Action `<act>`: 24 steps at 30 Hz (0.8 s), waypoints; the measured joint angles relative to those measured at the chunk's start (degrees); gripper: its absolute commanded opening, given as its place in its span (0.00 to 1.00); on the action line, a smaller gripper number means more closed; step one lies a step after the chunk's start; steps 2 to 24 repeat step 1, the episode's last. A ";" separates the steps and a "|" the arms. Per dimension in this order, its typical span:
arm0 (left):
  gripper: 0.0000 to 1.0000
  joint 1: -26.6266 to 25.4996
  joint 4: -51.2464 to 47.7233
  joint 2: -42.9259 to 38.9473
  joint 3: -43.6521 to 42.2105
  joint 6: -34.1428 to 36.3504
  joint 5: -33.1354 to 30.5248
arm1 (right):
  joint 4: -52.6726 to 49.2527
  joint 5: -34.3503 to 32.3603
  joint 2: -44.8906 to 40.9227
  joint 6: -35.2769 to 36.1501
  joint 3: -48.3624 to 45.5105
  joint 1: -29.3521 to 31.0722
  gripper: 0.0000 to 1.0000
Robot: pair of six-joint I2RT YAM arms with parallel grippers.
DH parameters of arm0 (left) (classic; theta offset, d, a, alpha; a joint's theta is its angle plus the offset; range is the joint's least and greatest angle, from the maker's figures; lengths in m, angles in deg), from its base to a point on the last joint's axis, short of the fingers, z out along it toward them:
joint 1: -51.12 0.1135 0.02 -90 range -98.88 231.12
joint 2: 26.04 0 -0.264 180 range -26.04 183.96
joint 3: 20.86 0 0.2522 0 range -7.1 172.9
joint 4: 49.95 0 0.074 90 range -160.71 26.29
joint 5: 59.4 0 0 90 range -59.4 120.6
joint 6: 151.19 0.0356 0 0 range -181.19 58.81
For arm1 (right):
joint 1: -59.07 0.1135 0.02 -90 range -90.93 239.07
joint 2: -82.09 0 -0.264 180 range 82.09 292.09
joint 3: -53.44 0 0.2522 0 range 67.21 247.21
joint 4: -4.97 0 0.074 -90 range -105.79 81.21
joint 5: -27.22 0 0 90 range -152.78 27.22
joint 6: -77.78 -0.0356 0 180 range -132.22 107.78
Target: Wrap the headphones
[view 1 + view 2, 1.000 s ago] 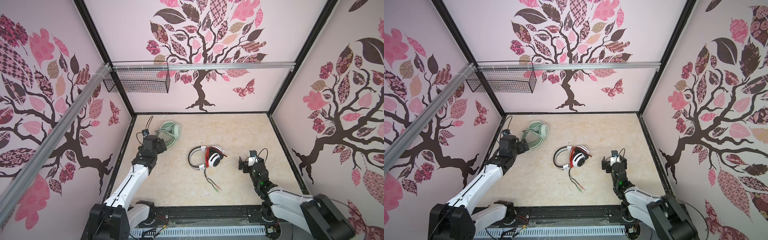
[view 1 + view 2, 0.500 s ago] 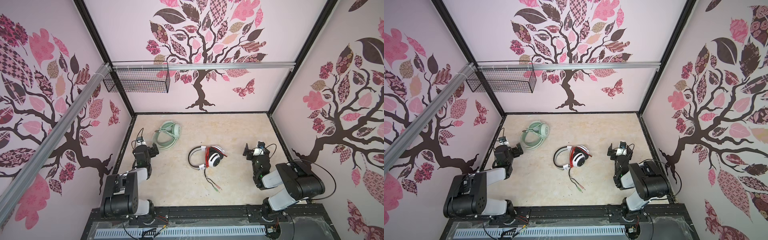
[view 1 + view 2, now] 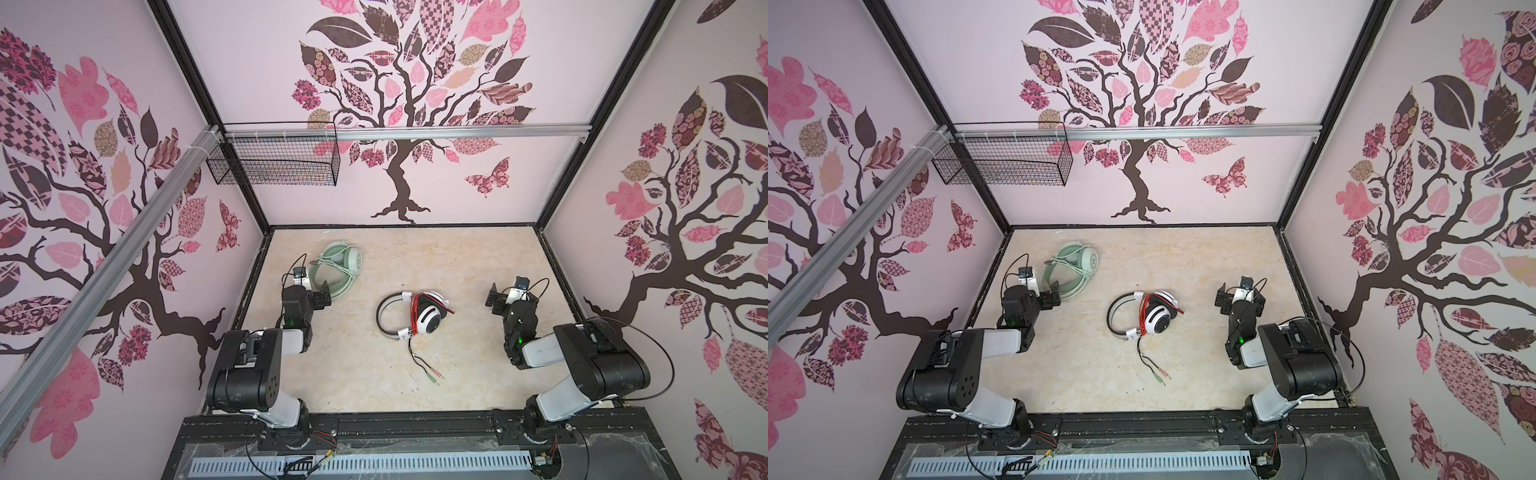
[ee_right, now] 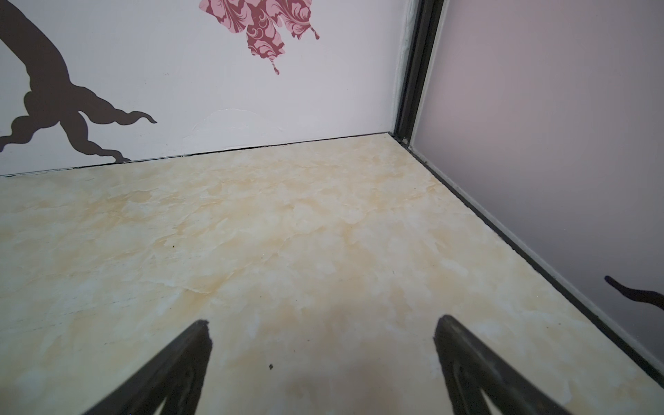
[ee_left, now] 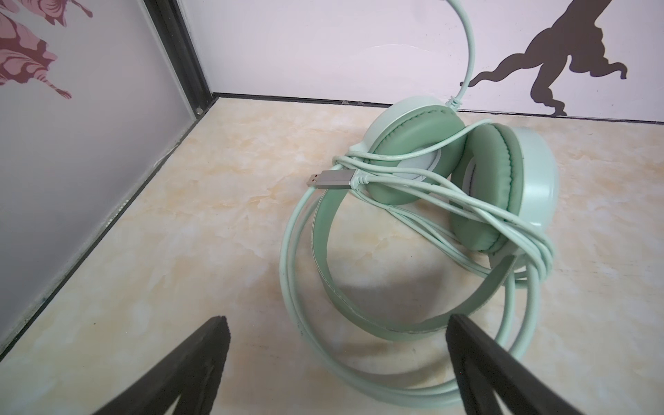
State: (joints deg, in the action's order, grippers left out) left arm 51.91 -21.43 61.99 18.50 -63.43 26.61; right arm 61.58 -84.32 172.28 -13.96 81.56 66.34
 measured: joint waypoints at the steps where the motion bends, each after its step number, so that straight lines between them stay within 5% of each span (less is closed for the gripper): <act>1: 0.97 0.04 0.11 0.00 0.00 0.09 0.00 | -0.02 0.07 -0.02 0.00 0.02 -0.13 1.00; 24: 0.97 0.04 0.11 0.00 0.00 0.09 0.00 | -0.02 0.07 -0.02 0.00 0.02 -0.13 1.00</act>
